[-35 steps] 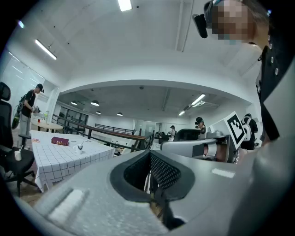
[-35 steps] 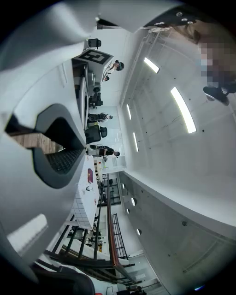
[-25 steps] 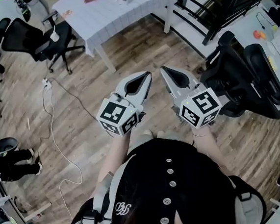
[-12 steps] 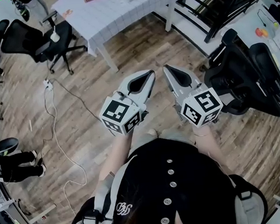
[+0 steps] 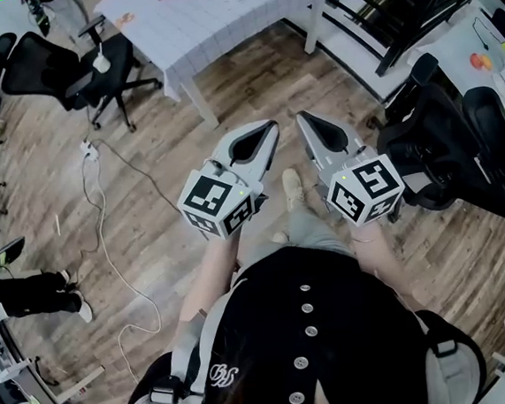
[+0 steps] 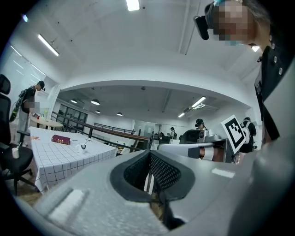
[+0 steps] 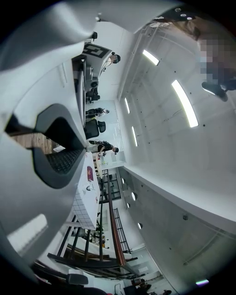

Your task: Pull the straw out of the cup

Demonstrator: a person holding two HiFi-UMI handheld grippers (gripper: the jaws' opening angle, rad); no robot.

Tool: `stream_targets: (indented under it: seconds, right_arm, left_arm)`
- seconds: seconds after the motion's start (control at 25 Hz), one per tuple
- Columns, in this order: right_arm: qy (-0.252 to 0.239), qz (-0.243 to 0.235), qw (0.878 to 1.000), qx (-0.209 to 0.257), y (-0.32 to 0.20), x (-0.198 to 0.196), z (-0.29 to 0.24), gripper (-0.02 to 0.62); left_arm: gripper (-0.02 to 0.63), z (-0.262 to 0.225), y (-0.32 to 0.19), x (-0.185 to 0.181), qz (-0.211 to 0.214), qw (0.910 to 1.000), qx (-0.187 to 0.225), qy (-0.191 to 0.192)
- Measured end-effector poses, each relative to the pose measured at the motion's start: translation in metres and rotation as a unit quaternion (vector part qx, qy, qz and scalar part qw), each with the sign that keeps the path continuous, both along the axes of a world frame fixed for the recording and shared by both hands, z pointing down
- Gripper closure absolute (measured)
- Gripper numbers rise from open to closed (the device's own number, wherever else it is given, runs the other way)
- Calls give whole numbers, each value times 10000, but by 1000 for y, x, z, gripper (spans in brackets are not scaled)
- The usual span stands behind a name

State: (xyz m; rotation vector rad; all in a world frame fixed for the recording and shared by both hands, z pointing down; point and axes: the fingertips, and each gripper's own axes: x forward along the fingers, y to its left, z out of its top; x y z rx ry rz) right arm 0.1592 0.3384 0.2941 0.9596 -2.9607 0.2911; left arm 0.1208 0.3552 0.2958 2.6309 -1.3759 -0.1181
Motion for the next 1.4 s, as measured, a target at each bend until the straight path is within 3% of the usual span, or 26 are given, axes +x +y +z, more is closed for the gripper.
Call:
stream_targets:
  seconds: [0.2,1.0,1.4]
  right_arm:
    - [-59,13,10000,-2,-41,-11,5,595]
    - [-32,-602,9980,178,-266,-68,-7,595]
    - [-110,-629,9979,-64,-319,-72,12,595]
  left_arm:
    - [607,4,-39,-10,-56,9999,25,154]
    - [607,-7,-274,-51,-337,9993,145,-14]
    - [607,19,-324,-50,-415,9990,-172,73]
